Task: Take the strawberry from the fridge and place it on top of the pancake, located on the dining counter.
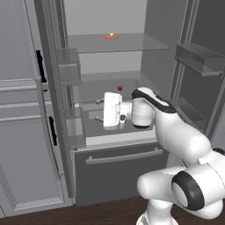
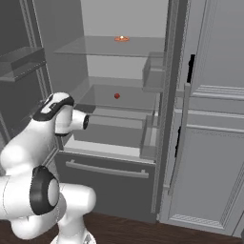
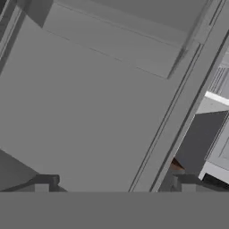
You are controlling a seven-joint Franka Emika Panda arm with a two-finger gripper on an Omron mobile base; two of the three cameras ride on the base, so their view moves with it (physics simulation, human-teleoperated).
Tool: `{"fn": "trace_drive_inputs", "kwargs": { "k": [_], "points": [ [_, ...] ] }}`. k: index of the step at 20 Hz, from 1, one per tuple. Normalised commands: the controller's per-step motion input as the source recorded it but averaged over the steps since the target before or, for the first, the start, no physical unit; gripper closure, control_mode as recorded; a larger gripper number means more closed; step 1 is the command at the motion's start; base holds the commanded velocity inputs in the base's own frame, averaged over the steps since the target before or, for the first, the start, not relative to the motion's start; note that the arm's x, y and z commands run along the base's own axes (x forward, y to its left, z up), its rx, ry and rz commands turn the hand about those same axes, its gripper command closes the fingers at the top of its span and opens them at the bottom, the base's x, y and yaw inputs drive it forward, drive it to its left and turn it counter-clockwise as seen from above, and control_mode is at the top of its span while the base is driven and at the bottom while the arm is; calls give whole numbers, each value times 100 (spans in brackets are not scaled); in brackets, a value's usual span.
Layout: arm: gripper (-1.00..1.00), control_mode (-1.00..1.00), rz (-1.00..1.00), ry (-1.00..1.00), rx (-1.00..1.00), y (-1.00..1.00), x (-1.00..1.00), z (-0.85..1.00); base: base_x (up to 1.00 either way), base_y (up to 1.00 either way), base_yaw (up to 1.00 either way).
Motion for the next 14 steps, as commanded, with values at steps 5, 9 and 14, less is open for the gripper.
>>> {"fn": "trace_drive_inputs", "kwargs": {
  "k": [5,9,14],
  "points": [
    [-100,-100,0,0,-25,-100,4,34,0,0,0],
    [-100,-100,0,-2,-60,-100,0,12,0,0,0],
    [-100,-100,9,-2,-99,-88,-11,-29,0,0,0]
  ]
}}
